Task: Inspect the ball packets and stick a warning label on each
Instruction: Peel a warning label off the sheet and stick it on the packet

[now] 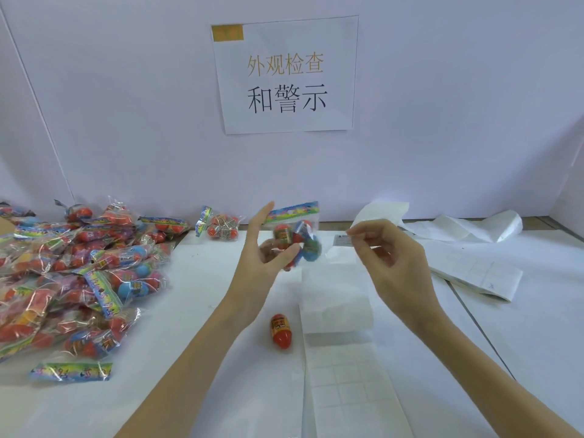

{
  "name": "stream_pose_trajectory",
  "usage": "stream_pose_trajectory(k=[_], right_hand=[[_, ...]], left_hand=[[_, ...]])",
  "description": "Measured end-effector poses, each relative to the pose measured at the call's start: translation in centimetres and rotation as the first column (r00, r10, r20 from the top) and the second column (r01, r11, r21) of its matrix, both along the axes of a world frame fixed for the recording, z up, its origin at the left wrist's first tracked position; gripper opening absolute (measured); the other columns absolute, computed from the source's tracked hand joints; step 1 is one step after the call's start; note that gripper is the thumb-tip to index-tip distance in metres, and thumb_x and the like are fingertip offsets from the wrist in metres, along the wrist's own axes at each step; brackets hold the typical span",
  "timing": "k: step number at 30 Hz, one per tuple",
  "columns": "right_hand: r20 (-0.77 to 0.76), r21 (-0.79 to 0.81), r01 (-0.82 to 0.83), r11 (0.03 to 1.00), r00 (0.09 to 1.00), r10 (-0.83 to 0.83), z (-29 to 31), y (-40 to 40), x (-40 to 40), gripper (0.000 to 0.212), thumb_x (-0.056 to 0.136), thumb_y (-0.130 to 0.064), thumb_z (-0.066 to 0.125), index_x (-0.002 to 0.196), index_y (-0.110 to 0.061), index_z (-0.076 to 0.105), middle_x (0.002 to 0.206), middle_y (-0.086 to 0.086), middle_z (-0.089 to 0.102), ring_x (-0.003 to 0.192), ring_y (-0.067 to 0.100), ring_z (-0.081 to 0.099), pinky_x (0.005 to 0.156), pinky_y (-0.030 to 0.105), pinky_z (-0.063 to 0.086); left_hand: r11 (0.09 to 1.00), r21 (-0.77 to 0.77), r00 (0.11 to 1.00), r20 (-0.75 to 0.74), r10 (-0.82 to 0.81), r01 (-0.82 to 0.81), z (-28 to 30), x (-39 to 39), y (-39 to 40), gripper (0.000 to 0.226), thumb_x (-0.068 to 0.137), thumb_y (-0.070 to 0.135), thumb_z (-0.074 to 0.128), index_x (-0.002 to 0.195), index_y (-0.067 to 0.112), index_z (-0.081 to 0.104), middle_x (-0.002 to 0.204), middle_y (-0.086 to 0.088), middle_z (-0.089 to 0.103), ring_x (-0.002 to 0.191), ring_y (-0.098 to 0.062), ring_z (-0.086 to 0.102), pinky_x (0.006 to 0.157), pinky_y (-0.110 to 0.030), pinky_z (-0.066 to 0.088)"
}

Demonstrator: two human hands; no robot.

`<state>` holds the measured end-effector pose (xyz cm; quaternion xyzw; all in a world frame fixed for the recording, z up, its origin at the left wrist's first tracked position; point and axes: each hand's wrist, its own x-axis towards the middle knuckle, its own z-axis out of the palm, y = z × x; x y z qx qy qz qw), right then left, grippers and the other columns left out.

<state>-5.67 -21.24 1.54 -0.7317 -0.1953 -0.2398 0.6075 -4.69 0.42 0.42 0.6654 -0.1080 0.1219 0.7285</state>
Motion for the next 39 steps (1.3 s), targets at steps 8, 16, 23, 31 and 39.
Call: stream_pose_trajectory(k=[8, 16, 23, 31, 39], right_hand=[[-0.245, 0.039, -0.111, 0.993, 0.962, 0.117, -0.2, 0.4, -0.1, 0.027, 0.096, -0.008, 0.072, 0.116, -0.026, 0.069, 0.084, 0.0, 0.076, 0.081, 0.016, 0.073, 0.077, 0.024, 0.058], [-0.269, 0.031, -0.091, 0.995, 0.958, 0.096, -0.7, 0.6, 0.1, 0.043, 0.094, -0.011, 0.075, 0.125, -0.034, 0.056, 0.085, -0.003, 0.077, 0.078, 0.009, 0.072, 0.073, 0.015, 0.052], [-0.244, 0.04, -0.095, 0.995, 0.964, 0.102, -0.8, 0.7, 0.0, 0.041, 0.094, -0.008, 0.073, 0.123, -0.032, 0.058, 0.085, -0.002, 0.076, 0.08, 0.011, 0.072, 0.076, 0.018, 0.053], [-0.239, 0.025, -0.088, 0.996, 0.967, 0.091, -1.0, 1.1, -0.1, 0.036, 0.095, -0.01, 0.074, 0.123, -0.029, 0.061, 0.088, -0.002, 0.076, 0.086, 0.014, 0.073, 0.081, 0.02, 0.055], [-0.399, 0.031, -0.183, 0.983, 0.899, 0.18, -0.3, 0.9, -0.2, 0.031, 0.085, -0.042, 0.08, 0.108, -0.022, 0.076, 0.092, -0.002, 0.078, 0.083, 0.016, 0.074, 0.071, 0.022, 0.057]], left_hand=[[0.998, 0.043, 0.998, 0.02, -0.054, 0.053, -0.3, -0.9, -1.4, 0.056, 0.102, 0.009, 0.064, 0.147, 0.038, 0.048, 0.121, -0.011, 0.072, 0.107, -0.025, 0.074, 0.085, -0.041, 0.064], [0.999, 0.038, 0.999, 0.012, -0.031, 0.031, -0.3, -1.3, -1.9, 0.054, 0.101, 0.009, 0.066, 0.143, 0.038, 0.049, 0.119, -0.009, 0.072, 0.107, -0.028, 0.075, 0.085, -0.04, 0.064], [1.0, -0.014, 1.0, -0.004, -0.021, 0.021, -0.4, -1.3, -2.0, 0.06, 0.091, 0.014, 0.08, 0.137, 0.036, 0.05, 0.118, -0.006, 0.071, 0.104, -0.03, 0.074, 0.08, -0.034, 0.063], [0.999, -0.006, 0.999, 0.003, 0.033, -0.033, -0.7, -1.1, -2.1, 0.07, 0.076, 0.014, 0.093, 0.127, 0.04, 0.051, 0.113, 0.006, 0.072, 0.105, -0.025, 0.074, 0.078, -0.034, 0.064], [0.999, -0.027, 0.999, 0.006, -0.034, 0.034, -0.3, -1.4, -2.2, 0.073, 0.076, 0.023, 0.094, 0.132, 0.035, 0.05, 0.12, -0.002, 0.073, 0.104, -0.031, 0.075, 0.081, -0.036, 0.063]])
